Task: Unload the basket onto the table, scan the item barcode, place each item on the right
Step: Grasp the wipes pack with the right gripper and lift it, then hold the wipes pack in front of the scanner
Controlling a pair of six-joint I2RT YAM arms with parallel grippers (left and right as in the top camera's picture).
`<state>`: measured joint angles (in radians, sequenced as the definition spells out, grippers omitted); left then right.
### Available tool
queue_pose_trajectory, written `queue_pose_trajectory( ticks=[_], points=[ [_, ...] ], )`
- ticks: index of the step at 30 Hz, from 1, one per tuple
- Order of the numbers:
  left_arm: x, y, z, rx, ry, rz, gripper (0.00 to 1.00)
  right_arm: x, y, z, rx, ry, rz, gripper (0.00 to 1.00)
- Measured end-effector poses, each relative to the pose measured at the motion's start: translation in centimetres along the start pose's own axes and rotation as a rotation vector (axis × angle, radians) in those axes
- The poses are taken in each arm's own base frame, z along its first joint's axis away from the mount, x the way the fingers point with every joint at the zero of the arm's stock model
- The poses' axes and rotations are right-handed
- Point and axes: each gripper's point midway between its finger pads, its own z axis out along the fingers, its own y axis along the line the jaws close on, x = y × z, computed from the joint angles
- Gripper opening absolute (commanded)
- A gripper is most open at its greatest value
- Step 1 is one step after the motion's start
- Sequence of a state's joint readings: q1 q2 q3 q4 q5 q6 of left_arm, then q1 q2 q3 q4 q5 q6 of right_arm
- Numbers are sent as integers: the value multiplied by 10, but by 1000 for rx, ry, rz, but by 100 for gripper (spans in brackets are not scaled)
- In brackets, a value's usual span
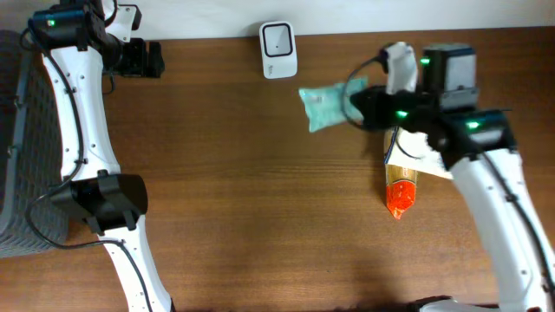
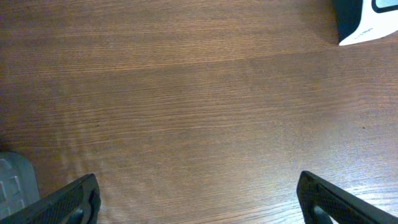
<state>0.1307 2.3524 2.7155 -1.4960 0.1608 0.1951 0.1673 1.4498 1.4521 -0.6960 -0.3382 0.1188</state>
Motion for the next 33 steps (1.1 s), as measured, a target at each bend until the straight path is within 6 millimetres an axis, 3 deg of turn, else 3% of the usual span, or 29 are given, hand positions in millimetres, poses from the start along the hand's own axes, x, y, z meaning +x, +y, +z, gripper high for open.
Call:
queue_pose_trajectory(
  ticks=[1,5,7,9,12,13,15,18,19,22,33],
  points=[
    [0,0,0,0,-1,0,99,-17,22,25,104,-84,-126,4],
    [-1,0,0,0,-4,1,99,-94,38,82,381,-437,-475,4],
    [0,0,0,0,1,0,99,-109,31,118,516,-524,-691,4],
    [-1,0,-1,0,-5,1,99,-131,30,132,635,-712,-809,4],
    [0,0,-1,0,-2,1,99,-111,20,176,755,-740,-1036,4],
    [0,0,-1,0,0,0,99,-100,14,203,770,-689,-1136,4],
    [0,0,-1,0,-2,1,99,-99,1,248,731,-533,-1273,4],
    [-1,0,-1,0,-3,1,99,-138,0,243,736,-572,-1309,4],
    [-1,0,-1,0,-3,1,99,-140,-3,242,737,-563,-1324,4],
    [-1,0,-1,0,-3,1,99,-128,-13,255,708,-481,-1374,4],
    [-1,0,-1,0,-3,1,99,-110,-16,274,658,-436,-1413,4]
  ],
)
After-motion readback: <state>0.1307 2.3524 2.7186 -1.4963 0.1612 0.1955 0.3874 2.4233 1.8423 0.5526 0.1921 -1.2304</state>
